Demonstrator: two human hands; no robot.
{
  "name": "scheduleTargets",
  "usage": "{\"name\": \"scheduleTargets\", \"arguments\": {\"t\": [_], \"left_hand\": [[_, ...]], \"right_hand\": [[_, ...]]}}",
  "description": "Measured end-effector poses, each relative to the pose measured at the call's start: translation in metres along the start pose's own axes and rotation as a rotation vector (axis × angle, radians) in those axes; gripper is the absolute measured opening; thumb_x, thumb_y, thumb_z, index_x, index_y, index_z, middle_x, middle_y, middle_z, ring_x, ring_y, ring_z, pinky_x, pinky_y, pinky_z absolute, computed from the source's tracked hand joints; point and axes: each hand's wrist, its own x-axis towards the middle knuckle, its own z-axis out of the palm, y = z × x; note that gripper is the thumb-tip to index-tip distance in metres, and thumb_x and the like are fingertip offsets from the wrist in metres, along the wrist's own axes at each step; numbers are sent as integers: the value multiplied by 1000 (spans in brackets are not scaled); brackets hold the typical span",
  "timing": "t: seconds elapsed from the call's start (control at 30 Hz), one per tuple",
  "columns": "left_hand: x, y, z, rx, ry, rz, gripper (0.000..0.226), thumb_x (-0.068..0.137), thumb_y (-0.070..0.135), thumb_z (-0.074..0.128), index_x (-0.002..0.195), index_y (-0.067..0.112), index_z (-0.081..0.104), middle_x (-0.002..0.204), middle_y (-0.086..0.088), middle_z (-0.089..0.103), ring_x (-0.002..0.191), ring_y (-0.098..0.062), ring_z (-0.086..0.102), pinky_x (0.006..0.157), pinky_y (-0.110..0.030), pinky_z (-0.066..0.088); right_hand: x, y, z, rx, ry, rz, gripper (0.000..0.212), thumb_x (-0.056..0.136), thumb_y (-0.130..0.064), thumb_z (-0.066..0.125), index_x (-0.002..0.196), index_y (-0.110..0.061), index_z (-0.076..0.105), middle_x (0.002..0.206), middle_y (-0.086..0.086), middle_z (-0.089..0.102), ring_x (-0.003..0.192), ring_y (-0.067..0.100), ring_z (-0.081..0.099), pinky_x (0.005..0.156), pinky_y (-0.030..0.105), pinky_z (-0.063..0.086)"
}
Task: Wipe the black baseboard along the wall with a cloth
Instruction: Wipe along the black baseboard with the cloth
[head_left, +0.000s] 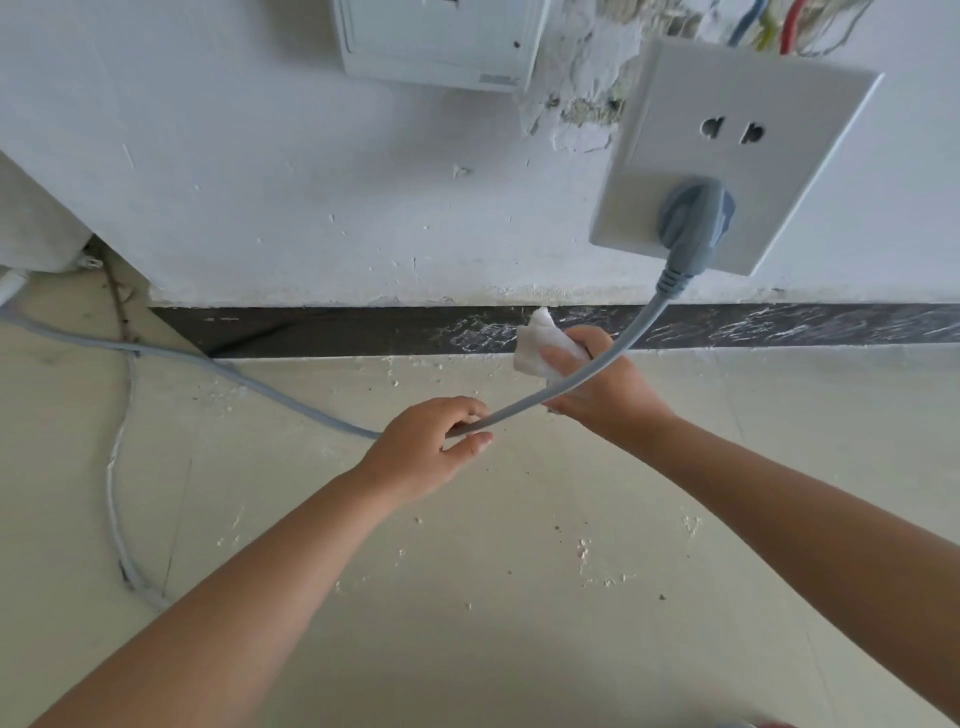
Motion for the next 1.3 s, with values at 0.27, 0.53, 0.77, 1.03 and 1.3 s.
{"name": "scheduleTargets", "arguments": {"t": [0.27,0.53,0.77,1.03,1.3], "left_hand": [[-30,-16,-17,-21,-97,-44,18,85,30,59,80,13,61,77,-2,60,78,-20,58,72,-38,44],[-32,-19,-17,-139,-99,-76,17,85,30,59,84,14,64,83,-2,65,83,-17,61,77,-40,48],[-27,-22,-16,-224,-91,-112,15,84,29,59,85,15,65,83,-5,66,82,-20,61,81,-40,48],[-27,-22,-14,-259,-85,-127,12,84,31,58,72,31,59,66,11,57,64,-4,52,65,-24,41],[-31,-22,-23,-286,-86,-138,60,81,56,43,86,0,66,80,-14,67,86,-33,61,79,-40,46]], "right_hand": [[52,-30,18,-398,-75,-673,46,50,-6,89,91,1,70,86,20,67,64,31,64,56,37,56],[76,-22,19,-613,0,-782,35,69,-5,70,103,-11,70,81,8,61,58,18,60,53,23,49],[52,-21,25,-345,-41,-421,43,61,-8,81,101,3,67,65,22,55,49,29,55,47,36,53],[33,-25,43,-294,-137,-147,41,87,-32,57,122,-11,56,85,14,52,61,20,47,52,23,33],[43,-32,56,-84,-48,24,32,93,-20,49,124,-13,55,89,8,50,86,29,55,65,15,29]]}}
